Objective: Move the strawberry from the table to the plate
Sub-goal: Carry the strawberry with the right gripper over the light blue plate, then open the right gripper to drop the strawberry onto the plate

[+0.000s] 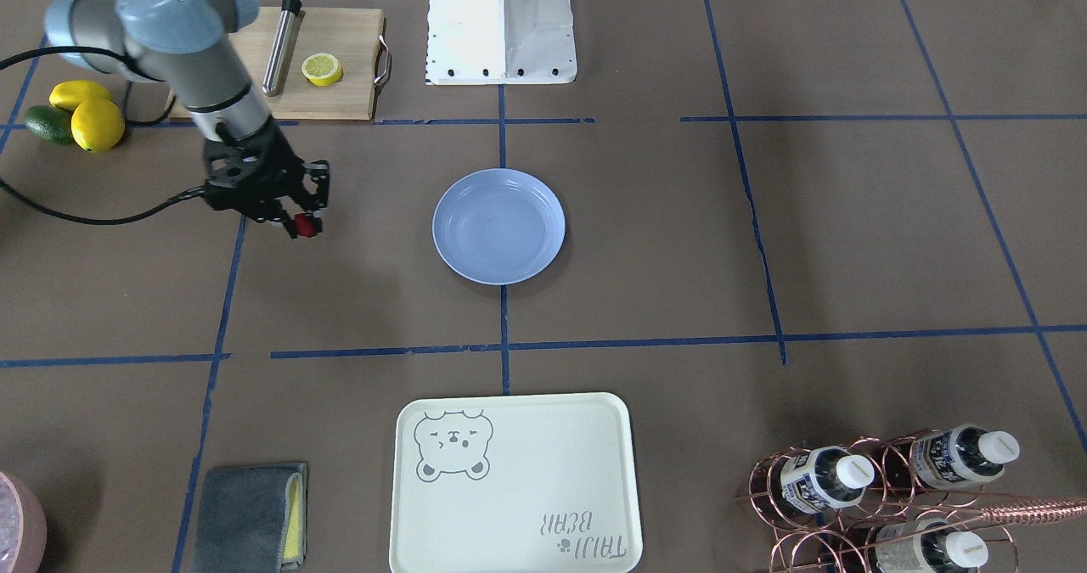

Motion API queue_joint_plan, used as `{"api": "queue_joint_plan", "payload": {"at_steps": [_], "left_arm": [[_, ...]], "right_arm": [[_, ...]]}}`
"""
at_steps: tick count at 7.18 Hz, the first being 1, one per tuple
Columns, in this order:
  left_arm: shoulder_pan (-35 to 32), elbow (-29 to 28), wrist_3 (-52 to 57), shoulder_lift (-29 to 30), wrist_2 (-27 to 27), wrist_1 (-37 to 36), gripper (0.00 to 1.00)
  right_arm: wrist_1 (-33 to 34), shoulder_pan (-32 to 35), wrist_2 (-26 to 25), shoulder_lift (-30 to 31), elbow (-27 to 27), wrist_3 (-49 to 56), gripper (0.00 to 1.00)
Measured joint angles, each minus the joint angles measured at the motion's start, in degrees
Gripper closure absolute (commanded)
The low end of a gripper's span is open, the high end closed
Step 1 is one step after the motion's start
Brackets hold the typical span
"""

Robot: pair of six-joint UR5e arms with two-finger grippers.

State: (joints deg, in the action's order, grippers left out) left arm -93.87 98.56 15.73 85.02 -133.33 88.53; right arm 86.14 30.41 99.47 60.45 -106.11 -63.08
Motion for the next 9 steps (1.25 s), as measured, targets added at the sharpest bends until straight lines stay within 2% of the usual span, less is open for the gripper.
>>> {"api": "queue_joint_plan", "payload": {"at_steps": [1,3,5,8,9], "left_arm": [[0.0,0.0,0.0,0.1,0.0,0.0,0.0],[0.1,0.0,0.0,0.2,0.0,0.0,0.0],[0.1,0.0,0.0,0.3,-0.1,0.1,0.0],[0.1,0.0,0.0,0.4,-0.1,0.0,0.0],[0.1,-0.1,0.0,0.4,-0.1,0.0,0.0]], "right_arm": [[3.4,-1.8,-2.1,-7.5,5.3,-2.6,1.0],[4.9,-5.4,-6.5,-15.6,15.1,-4.9,1.0],[4.7,-8.4,-9.2,-17.5,19.9,-6.7,1.0],[4.1,-10.3,-10.8,-17.7,21.4,-7.8,1.0],[4.0,-10.5,-10.9,-17.7,21.4,-7.8,0.01]]}}
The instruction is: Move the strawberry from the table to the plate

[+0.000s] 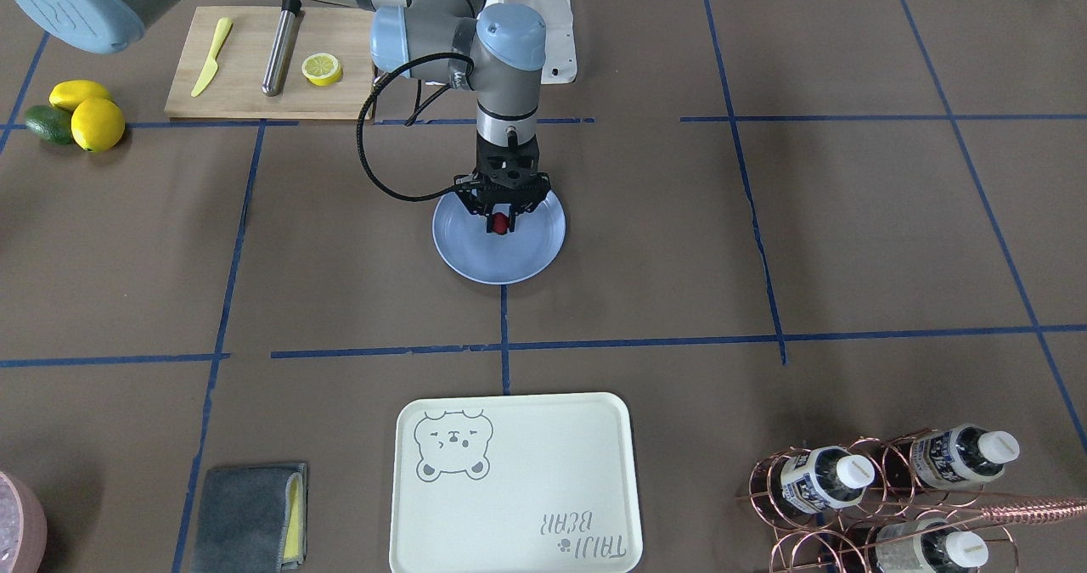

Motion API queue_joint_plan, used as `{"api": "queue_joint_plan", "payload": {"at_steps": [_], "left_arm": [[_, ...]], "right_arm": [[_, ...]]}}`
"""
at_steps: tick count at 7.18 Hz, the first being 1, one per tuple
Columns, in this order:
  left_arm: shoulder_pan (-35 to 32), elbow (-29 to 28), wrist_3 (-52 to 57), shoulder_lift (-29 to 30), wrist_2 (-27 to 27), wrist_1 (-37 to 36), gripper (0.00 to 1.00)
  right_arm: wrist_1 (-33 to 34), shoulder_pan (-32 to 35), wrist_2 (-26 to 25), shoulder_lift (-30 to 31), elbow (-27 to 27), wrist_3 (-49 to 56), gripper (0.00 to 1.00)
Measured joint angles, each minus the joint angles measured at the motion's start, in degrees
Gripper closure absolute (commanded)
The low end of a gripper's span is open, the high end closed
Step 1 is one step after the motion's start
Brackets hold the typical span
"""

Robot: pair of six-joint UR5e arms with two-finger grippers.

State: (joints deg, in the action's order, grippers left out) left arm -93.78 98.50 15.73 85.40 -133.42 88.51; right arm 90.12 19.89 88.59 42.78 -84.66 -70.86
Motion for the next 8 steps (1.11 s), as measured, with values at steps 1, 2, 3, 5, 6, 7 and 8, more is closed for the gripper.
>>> {"api": "queue_joint_plan", "payload": {"at_steps": [1,2,3,5,6,7,8], "left_arm": [[0.0,0.0,0.0,0.0,0.0,0.0,0.0],[0.0,0.0,0.0,0.0,0.0,0.0,0.0],[0.0,0.0,0.0,0.0,0.0,0.0,0.0],[0.0,-0.2,0.0,0.0,0.0,-0.1,0.0],[0.0,-0.7,0.1,-0.1,0.0,-0.4,0.0],[0.0,-1.4,0.2,-0.4,0.1,-0.5,0.0],[0.0,-1.8,0.1,-0.6,0.1,-0.4,0.0]], "right_arm": [[-0.5,-0.1,0.0,0.1,0.1,0.1,0.0],[-1.3,0.1,-0.2,0.1,-0.1,0.3,0.0],[-1.6,0.9,-0.1,0.1,-1.0,0.8,0.0],[-0.6,6.1,4.1,1.6,-5.9,4.9,0.0],[0.2,11.3,9.0,4.3,-9.4,10.2,0.0],[0.4,17.7,14.8,7.7,-12.0,17.6,0.0],[0.1,23.9,20.0,11.6,-13.9,25.6,0.0]]}}
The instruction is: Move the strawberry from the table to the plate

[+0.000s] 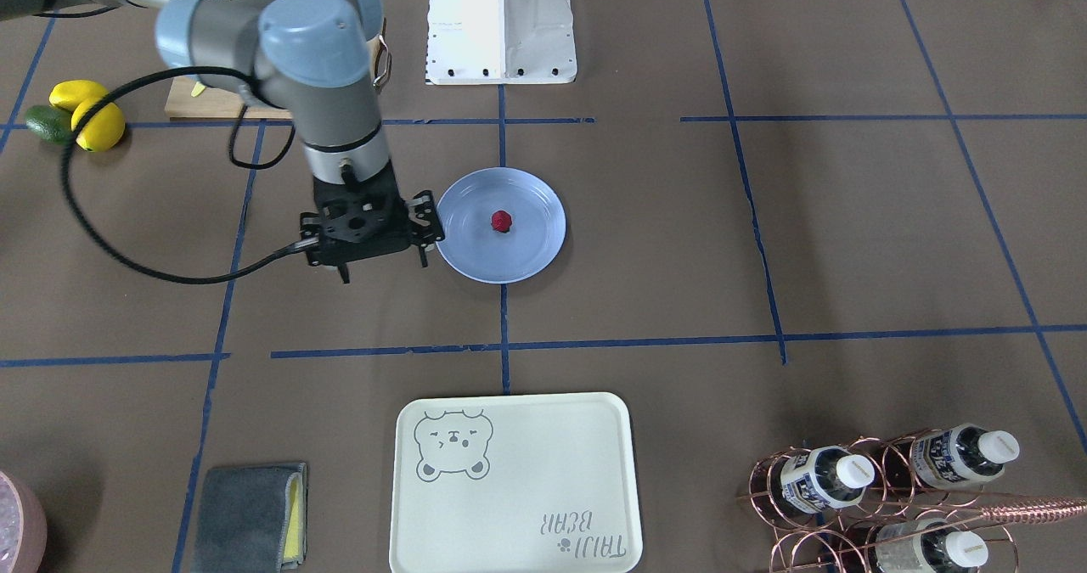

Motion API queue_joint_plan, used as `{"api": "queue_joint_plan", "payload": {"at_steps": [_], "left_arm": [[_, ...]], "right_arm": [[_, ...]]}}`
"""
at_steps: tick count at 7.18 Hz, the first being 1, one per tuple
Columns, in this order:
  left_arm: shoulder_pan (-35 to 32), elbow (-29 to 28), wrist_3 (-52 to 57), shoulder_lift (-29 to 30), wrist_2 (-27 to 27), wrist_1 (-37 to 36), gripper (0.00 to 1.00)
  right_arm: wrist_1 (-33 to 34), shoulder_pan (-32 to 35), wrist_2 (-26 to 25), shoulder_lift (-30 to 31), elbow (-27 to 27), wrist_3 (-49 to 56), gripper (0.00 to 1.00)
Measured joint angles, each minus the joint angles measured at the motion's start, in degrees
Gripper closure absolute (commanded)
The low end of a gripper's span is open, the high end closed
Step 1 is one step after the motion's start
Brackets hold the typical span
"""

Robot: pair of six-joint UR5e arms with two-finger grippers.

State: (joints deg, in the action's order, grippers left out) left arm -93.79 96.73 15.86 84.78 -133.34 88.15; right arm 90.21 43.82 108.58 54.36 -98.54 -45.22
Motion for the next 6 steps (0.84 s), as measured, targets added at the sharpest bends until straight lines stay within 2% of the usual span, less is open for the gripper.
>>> {"api": "queue_joint_plan", "payload": {"at_steps": [2,4,6], "left_arm": [[-0.1,-0.3,-0.3,-0.2,-0.1,0.1,0.0],[-0.1,-0.2,-0.9,-0.2,-2.2,-0.3,0.0],[-0.1,0.4,-5.4,-0.3,-4.8,-0.3,0.0]], "right_arm": [[-0.5,12.7,8.8,10.7,-2.4,14.0,0.0],[-3.7,22.9,12.4,23.0,-3.3,19.6,0.0],[-8.6,33.7,23.1,33.2,-3.2,28.0,0.0]]}}
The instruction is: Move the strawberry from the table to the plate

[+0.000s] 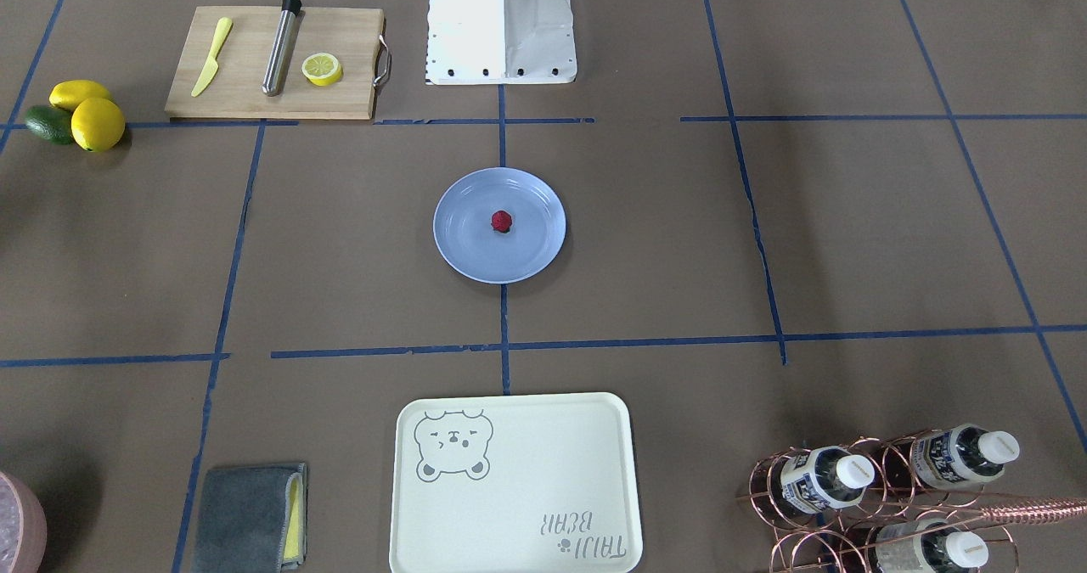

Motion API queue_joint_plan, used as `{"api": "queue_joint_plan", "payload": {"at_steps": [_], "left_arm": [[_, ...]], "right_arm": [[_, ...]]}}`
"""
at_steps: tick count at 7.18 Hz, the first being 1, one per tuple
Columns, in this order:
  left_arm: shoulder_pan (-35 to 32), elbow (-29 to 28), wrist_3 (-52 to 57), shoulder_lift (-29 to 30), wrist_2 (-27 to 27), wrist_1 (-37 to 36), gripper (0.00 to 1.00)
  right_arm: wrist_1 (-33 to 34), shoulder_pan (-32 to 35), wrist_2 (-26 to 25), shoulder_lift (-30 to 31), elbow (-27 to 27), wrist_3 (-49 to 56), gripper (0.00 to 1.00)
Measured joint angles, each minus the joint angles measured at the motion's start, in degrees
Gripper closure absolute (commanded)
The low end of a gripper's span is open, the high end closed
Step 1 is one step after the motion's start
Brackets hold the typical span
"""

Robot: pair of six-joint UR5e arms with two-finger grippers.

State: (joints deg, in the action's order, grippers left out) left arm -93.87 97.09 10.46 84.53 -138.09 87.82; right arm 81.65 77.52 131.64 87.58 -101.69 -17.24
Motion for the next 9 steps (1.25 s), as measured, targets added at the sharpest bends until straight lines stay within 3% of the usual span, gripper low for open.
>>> {"api": "queue_joint_plan", "payload": {"at_steps": [1,5,9], "left_arm": [[0.0,0.3,-1.3,0.0,-0.3,0.2,0.0],[0.0,1.3,-1.9,0.0,-0.2,0.5,0.0],[0.1,1.0,-1.9,-0.2,-0.4,0.1,0.0]], "right_arm": [[-0.8,4.2,3.1,4.3,0.0,4.6,0.0],[-1.2,9.0,-0.4,16.6,0.5,17.4,0.0],[-1.0,9.0,-0.5,17.1,1.8,14.8,0.0]]}}
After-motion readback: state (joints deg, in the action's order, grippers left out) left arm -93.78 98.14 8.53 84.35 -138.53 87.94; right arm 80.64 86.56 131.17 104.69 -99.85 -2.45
